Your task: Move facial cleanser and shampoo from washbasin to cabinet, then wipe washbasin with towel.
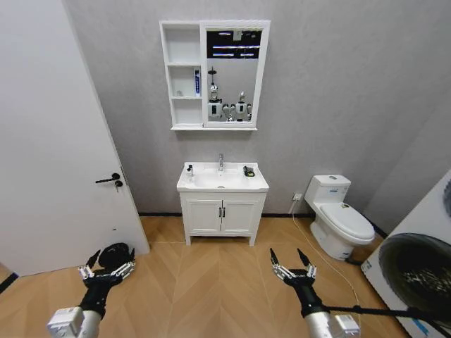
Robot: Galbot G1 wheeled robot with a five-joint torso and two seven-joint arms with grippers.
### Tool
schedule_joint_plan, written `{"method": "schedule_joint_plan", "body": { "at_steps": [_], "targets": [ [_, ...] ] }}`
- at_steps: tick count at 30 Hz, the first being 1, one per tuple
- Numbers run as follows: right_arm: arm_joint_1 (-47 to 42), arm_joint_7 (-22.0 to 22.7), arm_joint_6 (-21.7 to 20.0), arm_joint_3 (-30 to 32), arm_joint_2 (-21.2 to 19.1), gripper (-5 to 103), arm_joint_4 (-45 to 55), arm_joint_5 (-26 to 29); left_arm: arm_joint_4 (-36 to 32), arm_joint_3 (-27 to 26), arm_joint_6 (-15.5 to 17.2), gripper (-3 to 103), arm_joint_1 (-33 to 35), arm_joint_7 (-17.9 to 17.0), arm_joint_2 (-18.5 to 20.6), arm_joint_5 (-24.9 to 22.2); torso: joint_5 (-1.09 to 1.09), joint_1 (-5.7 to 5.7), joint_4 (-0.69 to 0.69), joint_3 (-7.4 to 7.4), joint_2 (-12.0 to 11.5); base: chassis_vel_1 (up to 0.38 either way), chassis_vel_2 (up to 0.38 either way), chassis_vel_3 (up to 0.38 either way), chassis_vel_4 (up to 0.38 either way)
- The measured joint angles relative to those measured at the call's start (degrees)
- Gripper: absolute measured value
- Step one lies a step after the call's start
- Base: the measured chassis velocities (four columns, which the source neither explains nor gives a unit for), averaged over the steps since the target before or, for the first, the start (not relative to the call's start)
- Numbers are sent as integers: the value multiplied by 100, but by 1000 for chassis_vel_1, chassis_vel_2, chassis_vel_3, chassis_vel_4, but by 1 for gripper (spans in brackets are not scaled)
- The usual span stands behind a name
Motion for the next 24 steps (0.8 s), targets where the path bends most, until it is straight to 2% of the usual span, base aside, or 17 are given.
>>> {"method": "schedule_joint_plan", "body": {
  "at_steps": [24],
  "targets": [
    [-1,-41,-7,-55,69,100,-38,-151,64,69,-29,100,-101,36,-119,18,0,0,0,0,0,0,0,0,0]
  ]
}}
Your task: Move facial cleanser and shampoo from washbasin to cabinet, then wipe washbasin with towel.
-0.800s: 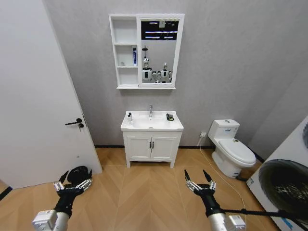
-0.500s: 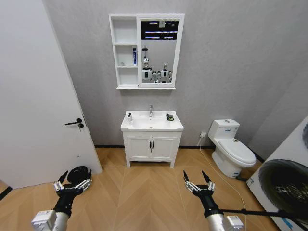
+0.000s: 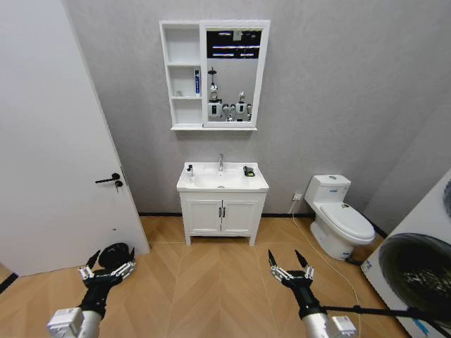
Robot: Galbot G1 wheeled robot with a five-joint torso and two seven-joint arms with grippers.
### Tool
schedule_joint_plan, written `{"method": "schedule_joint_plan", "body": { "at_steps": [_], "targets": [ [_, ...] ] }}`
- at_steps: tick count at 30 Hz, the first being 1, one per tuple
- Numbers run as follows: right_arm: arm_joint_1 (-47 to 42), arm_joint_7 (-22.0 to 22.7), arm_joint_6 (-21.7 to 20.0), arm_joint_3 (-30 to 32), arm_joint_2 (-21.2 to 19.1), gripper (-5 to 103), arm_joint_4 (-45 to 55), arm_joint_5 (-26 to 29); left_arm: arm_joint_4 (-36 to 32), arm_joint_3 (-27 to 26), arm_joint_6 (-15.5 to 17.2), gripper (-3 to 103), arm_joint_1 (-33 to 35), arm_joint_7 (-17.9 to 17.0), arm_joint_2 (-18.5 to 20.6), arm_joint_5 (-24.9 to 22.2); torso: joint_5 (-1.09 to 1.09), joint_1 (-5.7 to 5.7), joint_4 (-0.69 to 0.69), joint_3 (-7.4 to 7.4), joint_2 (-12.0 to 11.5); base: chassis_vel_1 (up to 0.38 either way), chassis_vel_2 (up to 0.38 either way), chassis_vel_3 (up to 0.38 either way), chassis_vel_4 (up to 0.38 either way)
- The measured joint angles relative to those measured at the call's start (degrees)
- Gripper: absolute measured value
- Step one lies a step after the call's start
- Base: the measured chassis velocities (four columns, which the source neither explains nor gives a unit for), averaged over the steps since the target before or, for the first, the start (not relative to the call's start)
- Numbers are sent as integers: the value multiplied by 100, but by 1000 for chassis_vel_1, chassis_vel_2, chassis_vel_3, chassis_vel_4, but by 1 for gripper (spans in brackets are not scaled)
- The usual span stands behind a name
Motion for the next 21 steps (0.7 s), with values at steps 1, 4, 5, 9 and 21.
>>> {"method": "schedule_joint_plan", "body": {
  "at_steps": [1,4,5,9,21],
  "targets": [
    [-13,-8,0,19,0,100,0,-15,6,48,-3,98,0,4,-4,37,0,0,0,0,0,0,0,0,0],
    [-68,-71,14,55,-2,100,2,-59,6,124,-13,100,9,26,-20,101,0,0,0,0,0,0,0,0,0],
    [-68,-71,14,55,-2,100,2,-59,6,124,-13,100,9,26,-20,101,0,0,0,0,0,0,0,0,0],
    [-58,-182,123,76,46,100,-9,-120,44,176,-51,99,17,104,-34,208,0,-1,0,0,1,0,0,0,0],
    [-82,-161,186,42,43,100,-30,-195,75,167,-112,98,7,175,-76,224,1,0,1,0,0,-126,130,126,-131]
  ]
}}
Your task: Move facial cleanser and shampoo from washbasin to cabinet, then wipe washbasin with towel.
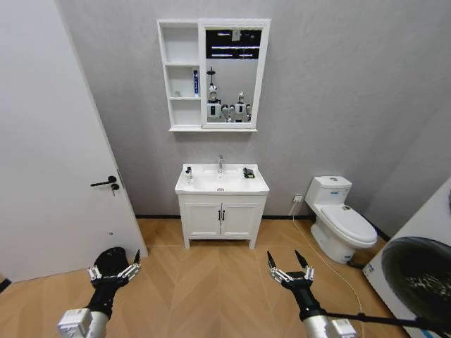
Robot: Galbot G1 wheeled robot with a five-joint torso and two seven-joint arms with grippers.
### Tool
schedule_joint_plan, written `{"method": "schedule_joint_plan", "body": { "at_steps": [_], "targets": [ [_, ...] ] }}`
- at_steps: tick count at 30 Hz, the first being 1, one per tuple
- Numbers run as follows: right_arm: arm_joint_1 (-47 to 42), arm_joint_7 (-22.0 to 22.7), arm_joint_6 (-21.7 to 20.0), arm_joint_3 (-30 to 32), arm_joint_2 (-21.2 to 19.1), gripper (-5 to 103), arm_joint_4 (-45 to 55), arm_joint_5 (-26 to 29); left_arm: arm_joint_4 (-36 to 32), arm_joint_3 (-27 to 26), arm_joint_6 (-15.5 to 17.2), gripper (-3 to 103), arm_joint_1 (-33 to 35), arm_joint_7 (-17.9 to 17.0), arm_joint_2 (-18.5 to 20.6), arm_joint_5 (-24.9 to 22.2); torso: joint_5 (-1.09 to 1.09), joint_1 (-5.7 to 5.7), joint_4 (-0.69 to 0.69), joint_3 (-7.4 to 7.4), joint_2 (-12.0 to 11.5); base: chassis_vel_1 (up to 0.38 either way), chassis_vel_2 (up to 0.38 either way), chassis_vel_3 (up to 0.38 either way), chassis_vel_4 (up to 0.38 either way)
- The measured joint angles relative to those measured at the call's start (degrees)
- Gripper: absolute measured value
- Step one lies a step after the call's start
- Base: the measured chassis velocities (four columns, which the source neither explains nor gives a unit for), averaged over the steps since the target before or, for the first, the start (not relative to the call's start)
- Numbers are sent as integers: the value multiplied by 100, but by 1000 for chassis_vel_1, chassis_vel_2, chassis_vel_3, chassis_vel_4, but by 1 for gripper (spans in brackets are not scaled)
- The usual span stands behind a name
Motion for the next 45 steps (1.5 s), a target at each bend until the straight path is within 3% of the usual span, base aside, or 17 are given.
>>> {"method": "schedule_joint_plan", "body": {
  "at_steps": [22,35,39,42,45],
  "targets": [
    [21,225,-68,-62,-29,100,25,-10,101,41,-95,98,-9,65,-7,29,-3,3,-2,1,-1,-309,314,319,-321],
    [56,271,73,-142,-66,100,-110,-110,81,196,-220,97,61,148,-13,283,2,7,2,2,-3,-293,301,288,-277],
    [99,232,22,-166,-154,100,-194,-186,279,268,-170,97,-78,158,346,164,-1,6,-2,2,-3,-90,66,-4,-27],
    [48,232,20,-148,-227,100,-386,-292,844,441,3,97,-629,72,1082,-286,-3,-6,-1,-2,2,37,-10,-52,11],
    [10,231,39,-130,-234,100,-481,-328,1277,676,65,97,-1121,13,1425,-530,-2,-7,0,-2,3,74,-41,-56,53]
  ]
}}
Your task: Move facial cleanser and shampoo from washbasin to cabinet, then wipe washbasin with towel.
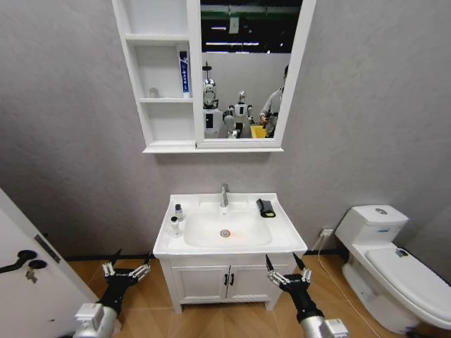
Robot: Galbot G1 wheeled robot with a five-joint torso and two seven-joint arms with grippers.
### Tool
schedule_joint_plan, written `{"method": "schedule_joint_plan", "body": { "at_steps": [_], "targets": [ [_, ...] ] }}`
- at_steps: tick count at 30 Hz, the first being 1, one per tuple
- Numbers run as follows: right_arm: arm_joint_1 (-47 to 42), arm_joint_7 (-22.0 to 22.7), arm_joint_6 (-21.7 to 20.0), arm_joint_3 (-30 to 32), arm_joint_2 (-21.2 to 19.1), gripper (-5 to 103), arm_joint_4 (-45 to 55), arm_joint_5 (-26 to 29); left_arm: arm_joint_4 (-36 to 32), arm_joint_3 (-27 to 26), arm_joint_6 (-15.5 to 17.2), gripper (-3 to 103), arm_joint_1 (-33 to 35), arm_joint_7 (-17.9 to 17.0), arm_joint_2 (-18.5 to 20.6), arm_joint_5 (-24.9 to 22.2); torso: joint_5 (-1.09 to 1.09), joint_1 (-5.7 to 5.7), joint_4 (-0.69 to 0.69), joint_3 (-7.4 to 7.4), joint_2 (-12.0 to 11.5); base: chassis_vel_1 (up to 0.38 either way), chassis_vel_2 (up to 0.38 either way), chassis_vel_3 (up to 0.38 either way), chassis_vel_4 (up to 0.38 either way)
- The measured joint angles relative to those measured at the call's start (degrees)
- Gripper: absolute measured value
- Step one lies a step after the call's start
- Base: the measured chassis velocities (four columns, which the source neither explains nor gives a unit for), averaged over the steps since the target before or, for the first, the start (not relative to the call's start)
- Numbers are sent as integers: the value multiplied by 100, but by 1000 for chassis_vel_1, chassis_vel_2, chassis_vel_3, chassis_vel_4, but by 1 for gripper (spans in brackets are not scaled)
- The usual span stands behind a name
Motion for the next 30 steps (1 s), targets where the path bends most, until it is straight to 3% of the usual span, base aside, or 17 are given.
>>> {"method": "schedule_joint_plan", "body": {
  "at_steps": [4,8,17,30],
  "targets": [
    [-40,-8,22,49,15,100,-194,-28,741,711,130,97,-968,-112,396,-438,0,2,-4,1,0,38,-20,-23,34],
    [13,-40,24,76,7,100,-409,-34,1366,1240,215,97,-1671,-285,453,-717,0,9,-2,3,-4,0,0,0,0],
    [97,-51,104,198,49,100,-837,-161,2951,2134,105,98,-3200,-674,95,-761,1,9,-2,3,-4,0,0,0,0],
    [134,-27,115,304,31,100,-917,-66,3892,2860,77,97,-4207,-726,-211,-732,2,8,-1,3,-4,0,0,0,0]
  ]
}}
